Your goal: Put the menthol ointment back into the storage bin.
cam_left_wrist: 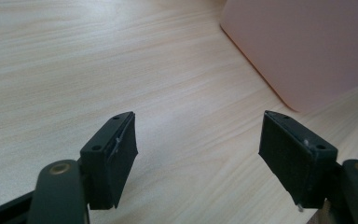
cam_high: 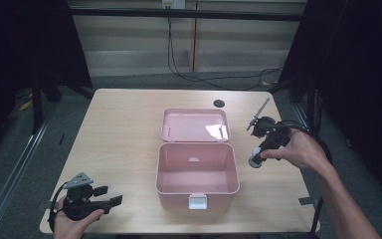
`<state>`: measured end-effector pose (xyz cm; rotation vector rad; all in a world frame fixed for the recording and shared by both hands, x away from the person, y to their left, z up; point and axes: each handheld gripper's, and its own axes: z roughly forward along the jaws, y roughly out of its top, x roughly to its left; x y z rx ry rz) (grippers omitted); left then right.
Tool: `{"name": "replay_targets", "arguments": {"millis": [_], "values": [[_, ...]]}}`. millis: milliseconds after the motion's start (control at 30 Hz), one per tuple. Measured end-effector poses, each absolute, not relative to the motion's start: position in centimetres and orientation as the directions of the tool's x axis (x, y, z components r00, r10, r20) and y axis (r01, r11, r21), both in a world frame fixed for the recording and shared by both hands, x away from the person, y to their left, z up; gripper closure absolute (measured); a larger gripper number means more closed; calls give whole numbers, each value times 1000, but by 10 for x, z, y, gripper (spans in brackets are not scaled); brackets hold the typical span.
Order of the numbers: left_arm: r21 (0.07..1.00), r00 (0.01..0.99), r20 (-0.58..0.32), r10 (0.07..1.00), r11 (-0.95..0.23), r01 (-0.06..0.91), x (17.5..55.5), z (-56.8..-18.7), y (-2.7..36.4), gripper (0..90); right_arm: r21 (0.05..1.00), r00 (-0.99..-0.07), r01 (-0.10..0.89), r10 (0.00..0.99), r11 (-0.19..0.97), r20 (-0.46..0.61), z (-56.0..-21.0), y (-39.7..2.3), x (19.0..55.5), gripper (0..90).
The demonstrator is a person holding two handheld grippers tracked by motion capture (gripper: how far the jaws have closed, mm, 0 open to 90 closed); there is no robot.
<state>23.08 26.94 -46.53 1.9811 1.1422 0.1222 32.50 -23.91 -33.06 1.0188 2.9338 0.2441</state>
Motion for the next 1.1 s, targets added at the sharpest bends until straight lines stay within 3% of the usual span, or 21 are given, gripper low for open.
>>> {"name": "replay_targets", "arguments": {"millis": [1100], "values": [[696, 585, -294, 756, -250, 673, 231, -465, 270, 274, 172, -879, 470, 476, 866, 8, -290, -192, 321, 507]]}}
